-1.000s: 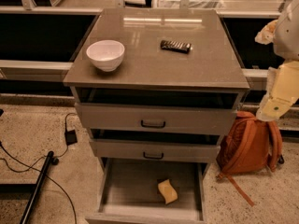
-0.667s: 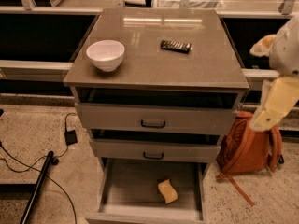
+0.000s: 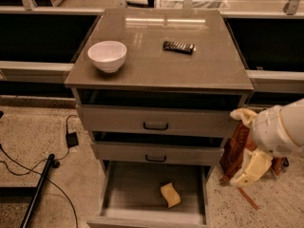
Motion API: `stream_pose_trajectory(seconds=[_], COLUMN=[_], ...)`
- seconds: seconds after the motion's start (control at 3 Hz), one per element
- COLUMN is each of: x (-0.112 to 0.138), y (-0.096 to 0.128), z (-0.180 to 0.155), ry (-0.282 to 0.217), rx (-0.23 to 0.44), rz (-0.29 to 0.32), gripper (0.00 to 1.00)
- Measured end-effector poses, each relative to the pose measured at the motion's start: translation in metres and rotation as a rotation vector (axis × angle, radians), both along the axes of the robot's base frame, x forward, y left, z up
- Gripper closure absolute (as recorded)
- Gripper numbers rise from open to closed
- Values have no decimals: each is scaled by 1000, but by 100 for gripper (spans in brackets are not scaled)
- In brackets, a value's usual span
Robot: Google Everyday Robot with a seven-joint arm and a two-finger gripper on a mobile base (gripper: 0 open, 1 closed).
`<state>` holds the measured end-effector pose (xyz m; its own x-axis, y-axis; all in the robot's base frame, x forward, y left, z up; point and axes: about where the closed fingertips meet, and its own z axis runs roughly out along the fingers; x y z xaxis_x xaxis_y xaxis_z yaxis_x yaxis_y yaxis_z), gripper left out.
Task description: Pick sponge from bottom drawer and place on counter
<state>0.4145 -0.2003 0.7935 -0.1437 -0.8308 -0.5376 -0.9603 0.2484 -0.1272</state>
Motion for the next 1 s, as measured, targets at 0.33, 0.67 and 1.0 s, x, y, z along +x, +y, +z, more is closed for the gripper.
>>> stream_pose_trajectory(seconds=[0.33, 0.67, 1.0], x=[1, 6, -1], y=[-1, -2, 4], z=[-8, -26, -91], ry=[-18, 17, 70], rx=[1, 62, 191], rz=[11, 18, 28], gripper=[0, 0, 0])
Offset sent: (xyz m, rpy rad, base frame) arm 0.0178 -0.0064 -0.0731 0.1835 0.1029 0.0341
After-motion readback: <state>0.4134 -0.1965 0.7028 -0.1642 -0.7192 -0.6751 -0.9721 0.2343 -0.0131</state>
